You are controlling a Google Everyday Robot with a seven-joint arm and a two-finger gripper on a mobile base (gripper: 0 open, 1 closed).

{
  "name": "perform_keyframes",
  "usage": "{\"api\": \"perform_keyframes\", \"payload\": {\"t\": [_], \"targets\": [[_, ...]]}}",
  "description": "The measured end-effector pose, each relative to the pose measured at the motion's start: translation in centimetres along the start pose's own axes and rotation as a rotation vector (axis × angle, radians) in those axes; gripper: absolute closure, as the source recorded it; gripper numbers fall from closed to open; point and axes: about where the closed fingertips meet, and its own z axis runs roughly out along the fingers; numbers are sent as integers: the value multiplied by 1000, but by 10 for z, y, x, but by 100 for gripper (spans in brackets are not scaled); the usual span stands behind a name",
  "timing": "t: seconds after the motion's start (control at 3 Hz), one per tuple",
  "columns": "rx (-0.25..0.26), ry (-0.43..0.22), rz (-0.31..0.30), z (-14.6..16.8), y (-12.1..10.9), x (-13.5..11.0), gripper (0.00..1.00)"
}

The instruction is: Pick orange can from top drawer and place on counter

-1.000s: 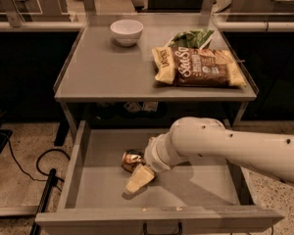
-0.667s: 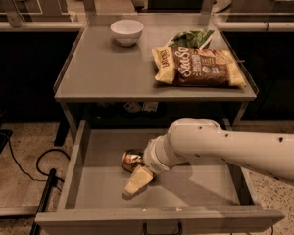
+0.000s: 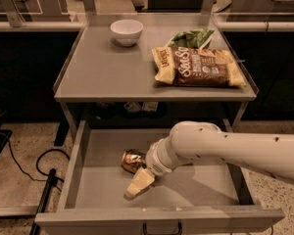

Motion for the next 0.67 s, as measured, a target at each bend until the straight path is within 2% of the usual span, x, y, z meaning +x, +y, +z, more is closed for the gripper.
{"api": "perform_keyframes", "payload": {"t": [0.33, 0.67], "targets": [[0, 0, 0, 0, 0, 0, 0], [0, 0, 0, 0, 0, 0, 18]]}}
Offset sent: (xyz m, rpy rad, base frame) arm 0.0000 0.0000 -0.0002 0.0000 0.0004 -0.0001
